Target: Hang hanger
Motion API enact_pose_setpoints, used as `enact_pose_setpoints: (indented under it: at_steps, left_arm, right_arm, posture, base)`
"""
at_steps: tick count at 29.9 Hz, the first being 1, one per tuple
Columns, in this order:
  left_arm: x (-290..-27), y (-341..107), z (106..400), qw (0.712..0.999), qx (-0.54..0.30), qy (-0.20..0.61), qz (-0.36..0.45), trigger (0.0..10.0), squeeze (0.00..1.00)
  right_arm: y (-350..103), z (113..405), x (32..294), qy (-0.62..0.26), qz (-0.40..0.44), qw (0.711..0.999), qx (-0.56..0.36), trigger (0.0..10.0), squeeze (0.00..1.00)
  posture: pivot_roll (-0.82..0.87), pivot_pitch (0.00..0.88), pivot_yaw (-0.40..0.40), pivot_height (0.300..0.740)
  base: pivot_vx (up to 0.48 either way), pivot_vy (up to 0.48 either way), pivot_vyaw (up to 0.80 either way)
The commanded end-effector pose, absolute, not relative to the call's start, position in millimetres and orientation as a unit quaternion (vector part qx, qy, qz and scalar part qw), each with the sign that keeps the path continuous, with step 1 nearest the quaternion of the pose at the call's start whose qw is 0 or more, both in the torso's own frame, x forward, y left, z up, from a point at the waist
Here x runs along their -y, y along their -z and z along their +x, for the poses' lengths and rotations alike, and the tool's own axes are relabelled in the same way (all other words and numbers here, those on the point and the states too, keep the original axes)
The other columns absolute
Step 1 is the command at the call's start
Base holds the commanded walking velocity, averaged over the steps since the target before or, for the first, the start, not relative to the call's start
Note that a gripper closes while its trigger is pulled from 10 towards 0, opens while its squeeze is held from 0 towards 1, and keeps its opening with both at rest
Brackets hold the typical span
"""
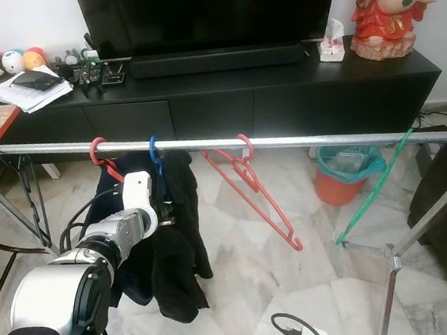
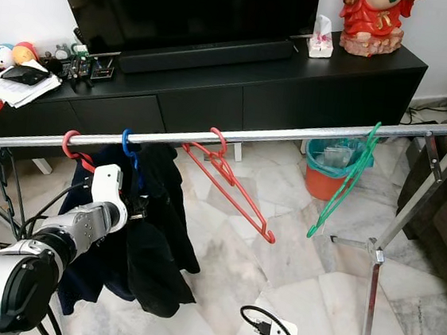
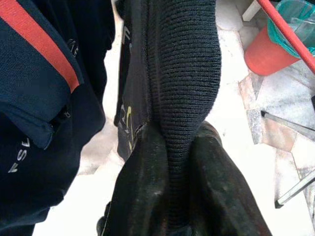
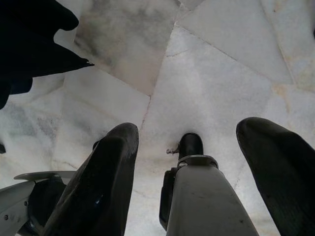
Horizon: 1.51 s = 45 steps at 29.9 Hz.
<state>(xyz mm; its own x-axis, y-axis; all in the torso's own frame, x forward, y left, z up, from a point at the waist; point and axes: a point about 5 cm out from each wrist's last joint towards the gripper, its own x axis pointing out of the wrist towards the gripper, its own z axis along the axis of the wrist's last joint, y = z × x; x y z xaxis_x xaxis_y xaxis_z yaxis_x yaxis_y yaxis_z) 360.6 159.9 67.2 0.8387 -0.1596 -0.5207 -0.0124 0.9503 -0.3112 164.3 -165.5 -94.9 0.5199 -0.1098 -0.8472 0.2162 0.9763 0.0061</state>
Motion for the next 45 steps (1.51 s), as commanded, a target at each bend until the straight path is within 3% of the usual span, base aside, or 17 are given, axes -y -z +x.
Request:
enact_pose_setpoints:
  at_steps: [1, 13, 24, 32, 34, 35, 36, 37, 45]
  left_arm:
    - [-171, -58, 354, 0.943, -0.303, 0.024, -0.137, 0.0, 0.0]
    - [-174, -59, 354, 0.946, -0.297, 0.013, -0.128, 0.0, 0.0]
    - [-179, -78, 364, 0.974, -0.206, 0.043, -0.089, 0.0, 0.0]
    - [-181, -71, 351, 0.986, -0.128, 0.063, -0.084, 0.0, 0.0]
    - [-180, -66, 344, 0.989, -0.112, 0.072, -0.068, 5.4, 0.0]
    - [-181, -64, 341, 0.99, -0.106, 0.073, -0.062, 7.4, 0.0]
    - [-181, -64, 341, 0.99, -0.106, 0.073, -0.062, 7.4, 0.0]
    - [-181, -63, 339, 0.99, -0.102, 0.075, -0.063, 10.0, 0.0]
    - [-189, -47, 310, 0.992, -0.089, 0.087, -0.025, 10.0, 0.0]
  right_arm:
    - [97, 160, 162, 0.094, 0.061, 0.866, -0.487, 10.0, 0.0]
    - [97, 160, 162, 0.095, 0.061, 0.866, -0.486, 10.0, 0.0]
    - [96, 161, 163, 0.093, 0.06, 0.868, -0.485, 10.0, 0.0]
    - [95, 164, 166, 0.089, 0.053, 0.87, -0.482, 10.0, 0.0]
    - [95, 165, 167, 0.087, 0.05, 0.871, -0.481, 10.0, 0.0]
    - [94, 165, 168, 0.086, 0.049, 0.871, -0.48, 10.0, 0.0]
    - [94, 165, 168, 0.086, 0.049, 0.871, -0.48, 10.0, 0.0]
    - [94, 165, 168, 0.086, 0.049, 0.871, -0.48, 10.0, 0.0]
    - [93, 167, 171, 0.08, 0.041, 0.873, -0.48, 10.0, 0.0]
  posture:
    - [0.0, 0.0, 0.147, 0.74]
    - [0.0, 0.0, 0.147, 0.74]
    - [0.0, 0.0, 0.135, 0.74]
    - [0.01, 0.0, 0.111, 0.74]
    - [0.01, 0.0, 0.104, 0.74]
    - [0.01, 0.0, 0.101, 0.74]
    - [0.01, 0.0, 0.101, 0.74]
    - [0.01, 0.0, 0.101, 0.74]
    - [0.03, 0.0, 0.075, 0.74]
  base:
    - [0.0, 0.0, 0.0]
    - [0.0, 0.0, 0.0]
    - [0.0, 0.0, 0.0]
    - [0.0, 0.0, 0.0]
    - [0.0, 0.0, 0.0]
    - [0.0, 0.0, 0.0]
    - [0.0, 0.0, 0.0]
    - [0.0, 0.0, 0.0]
    - [0.0, 0.0, 0.0]
